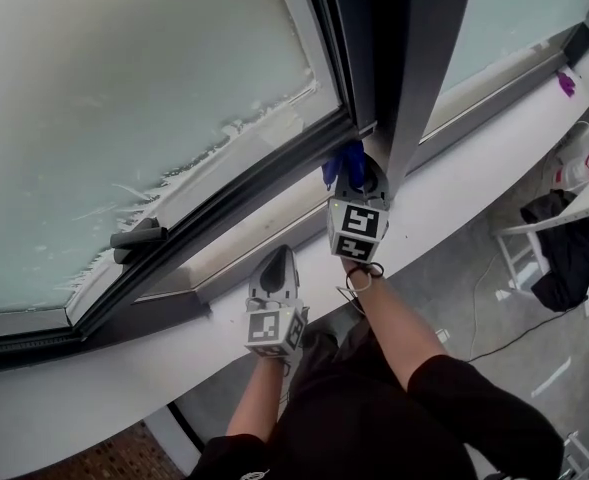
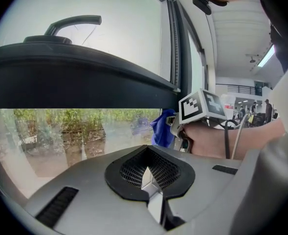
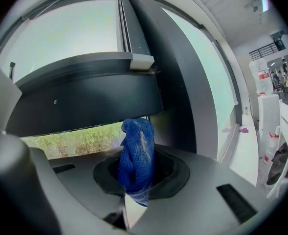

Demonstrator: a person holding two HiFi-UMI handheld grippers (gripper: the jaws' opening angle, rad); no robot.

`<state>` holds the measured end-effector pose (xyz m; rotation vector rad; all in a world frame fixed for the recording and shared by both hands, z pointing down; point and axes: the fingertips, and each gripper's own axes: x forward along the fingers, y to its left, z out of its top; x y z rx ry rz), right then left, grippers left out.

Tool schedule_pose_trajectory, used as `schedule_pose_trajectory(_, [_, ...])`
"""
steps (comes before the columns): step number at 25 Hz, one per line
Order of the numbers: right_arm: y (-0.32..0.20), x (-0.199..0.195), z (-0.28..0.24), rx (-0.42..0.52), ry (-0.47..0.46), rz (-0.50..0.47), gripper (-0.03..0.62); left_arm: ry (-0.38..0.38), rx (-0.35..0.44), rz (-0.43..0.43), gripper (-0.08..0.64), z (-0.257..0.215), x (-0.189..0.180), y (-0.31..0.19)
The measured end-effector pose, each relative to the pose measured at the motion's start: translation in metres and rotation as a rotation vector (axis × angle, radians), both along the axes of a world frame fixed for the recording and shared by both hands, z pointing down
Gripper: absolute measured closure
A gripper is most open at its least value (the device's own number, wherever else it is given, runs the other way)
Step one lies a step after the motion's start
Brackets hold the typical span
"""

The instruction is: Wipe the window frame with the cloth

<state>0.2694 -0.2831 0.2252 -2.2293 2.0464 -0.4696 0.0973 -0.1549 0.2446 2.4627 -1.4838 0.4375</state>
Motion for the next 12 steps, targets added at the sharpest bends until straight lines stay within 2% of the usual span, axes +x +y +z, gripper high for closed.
schedule_pose_trajectory(2, [-0.009, 0.004, 0.001, 0.006, 0.01, 0.012, 0.555, 0.006, -0.003, -0.003, 0.555, 0.001, 0.002, -0.004])
schedule_pose_trajectory(6, [-0.025, 0.003, -0.01, 0.04, -0.043, 0.03, 0.555, 0.012, -0.006, -0.007, 0.555, 0.004, 0.005, -0.009])
schedule_pose_trajectory(10, [-0.037, 0.008, -0.01, 0.084, -0.024, 0.046, 0.555, 0.023, -0.014, -0.016, 0.555, 0.006, 0.005, -0.007])
schedule_pose_trajectory(12, [-0.04, 0.01, -0.018, 0.113, -0.046, 0.046, 0.555, 0.026, -0.014, -0.018, 0.555, 0.006, 0.004, -0.004])
